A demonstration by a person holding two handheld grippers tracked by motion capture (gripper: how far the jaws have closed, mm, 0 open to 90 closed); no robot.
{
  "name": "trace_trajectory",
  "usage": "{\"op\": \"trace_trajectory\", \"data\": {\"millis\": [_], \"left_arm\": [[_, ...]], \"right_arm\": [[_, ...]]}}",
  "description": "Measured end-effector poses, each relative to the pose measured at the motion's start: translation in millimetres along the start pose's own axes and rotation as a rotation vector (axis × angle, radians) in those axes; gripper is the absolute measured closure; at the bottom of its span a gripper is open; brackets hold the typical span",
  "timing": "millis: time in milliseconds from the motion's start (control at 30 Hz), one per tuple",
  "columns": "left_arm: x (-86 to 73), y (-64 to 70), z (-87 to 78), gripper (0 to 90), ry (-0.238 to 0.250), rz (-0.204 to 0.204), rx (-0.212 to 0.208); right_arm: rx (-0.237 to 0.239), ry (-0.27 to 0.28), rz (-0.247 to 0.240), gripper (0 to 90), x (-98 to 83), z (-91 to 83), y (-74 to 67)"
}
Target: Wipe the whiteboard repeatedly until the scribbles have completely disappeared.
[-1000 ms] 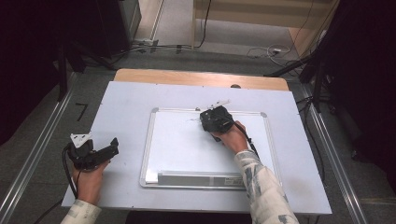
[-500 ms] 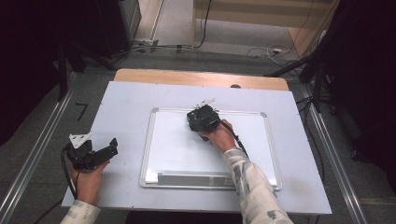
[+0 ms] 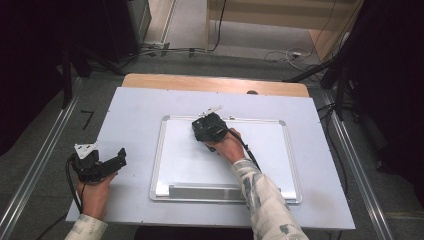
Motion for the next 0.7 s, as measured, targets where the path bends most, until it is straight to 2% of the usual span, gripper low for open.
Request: {"op": "trace_trajectory", "data": {"millis": [167, 367, 700], "left_arm": [[-0.8, -2.0, -0.9, 2.8, 0.002, -0.006, 0.003], [-1.3, -2.5, -2.0, 2.7, 0.000, -0.006, 0.006], [-1.2, -1.8, -0.9, 2.8, 0.000, -0.002, 0.008]], "right_arm": [[-0.005, -0.007, 0.012, 38.7, -0.5, -1.1, 3.6], [-0.039, -0.018, 0.039, 38.6, -7.5, -8.4, 23.5], [-0.069, -0.015, 0.080, 38.4, -21.0, -20.4, 51.4]]}}
Point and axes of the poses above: each handheld gripper's, and its own axes: z roughly forward along the jaws, x roughly out of its top, y roughly to its right, the point moved 5 cm from there along z, roughly forward along the jaws, and after that the axes turned 6 degrees about z, right-handed, at the moved point
